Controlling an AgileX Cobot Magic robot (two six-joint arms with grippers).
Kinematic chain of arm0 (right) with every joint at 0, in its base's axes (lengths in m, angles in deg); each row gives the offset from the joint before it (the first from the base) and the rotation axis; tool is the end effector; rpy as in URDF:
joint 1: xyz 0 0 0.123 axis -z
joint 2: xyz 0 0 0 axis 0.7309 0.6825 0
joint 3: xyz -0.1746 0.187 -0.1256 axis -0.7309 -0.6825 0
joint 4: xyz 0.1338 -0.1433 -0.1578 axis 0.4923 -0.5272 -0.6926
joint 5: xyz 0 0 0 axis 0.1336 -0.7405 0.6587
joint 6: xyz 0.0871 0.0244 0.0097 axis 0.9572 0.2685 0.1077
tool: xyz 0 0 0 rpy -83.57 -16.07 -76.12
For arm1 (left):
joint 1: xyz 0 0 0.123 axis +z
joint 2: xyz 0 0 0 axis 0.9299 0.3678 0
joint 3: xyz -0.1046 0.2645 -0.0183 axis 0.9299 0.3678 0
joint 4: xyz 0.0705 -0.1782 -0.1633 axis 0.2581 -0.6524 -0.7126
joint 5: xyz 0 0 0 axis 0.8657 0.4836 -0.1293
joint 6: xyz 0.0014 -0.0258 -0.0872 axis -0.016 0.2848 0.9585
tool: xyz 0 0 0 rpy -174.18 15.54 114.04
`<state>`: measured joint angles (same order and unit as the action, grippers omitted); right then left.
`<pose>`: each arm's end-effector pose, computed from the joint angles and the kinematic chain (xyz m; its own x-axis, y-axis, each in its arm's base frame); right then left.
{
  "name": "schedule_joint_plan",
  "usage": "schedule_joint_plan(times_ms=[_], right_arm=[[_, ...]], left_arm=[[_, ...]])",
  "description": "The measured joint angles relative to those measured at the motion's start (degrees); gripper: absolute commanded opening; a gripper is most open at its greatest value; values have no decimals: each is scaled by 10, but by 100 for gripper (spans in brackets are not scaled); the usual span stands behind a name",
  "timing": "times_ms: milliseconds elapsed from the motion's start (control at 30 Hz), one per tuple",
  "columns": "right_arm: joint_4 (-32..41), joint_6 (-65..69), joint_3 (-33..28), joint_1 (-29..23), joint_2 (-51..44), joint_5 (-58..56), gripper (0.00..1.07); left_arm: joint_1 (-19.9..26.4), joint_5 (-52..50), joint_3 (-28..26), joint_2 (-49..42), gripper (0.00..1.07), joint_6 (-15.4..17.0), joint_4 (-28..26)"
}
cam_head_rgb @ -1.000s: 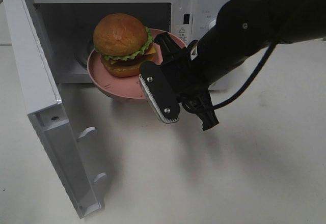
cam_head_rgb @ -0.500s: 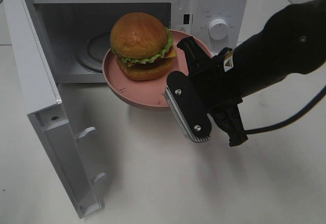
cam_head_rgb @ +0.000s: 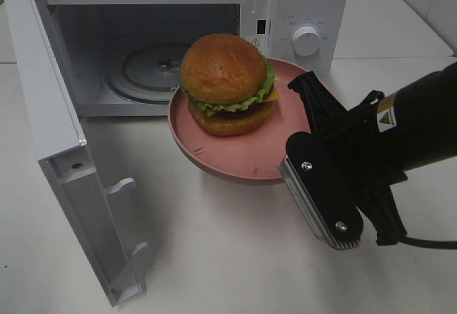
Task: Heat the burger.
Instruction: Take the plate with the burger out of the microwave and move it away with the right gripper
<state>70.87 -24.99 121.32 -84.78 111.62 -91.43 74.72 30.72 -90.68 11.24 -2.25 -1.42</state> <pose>0.2004 0.1584 0.2146 0.5689 -0.8190 -0.0749 -0.6606 -0.4009 -0.6347 -0.0043 -0.0170 0.2805 -0.4225 0.0063 -0.9064 0.0768 0.9966 -0.0289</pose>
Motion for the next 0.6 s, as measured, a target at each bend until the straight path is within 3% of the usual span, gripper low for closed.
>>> schedule_joint_plan(times_ms=[600], right_arm=[[-34,68,-95,0,-144,-56,0]], left_arm=[[0,0,0,0,98,0,0]])
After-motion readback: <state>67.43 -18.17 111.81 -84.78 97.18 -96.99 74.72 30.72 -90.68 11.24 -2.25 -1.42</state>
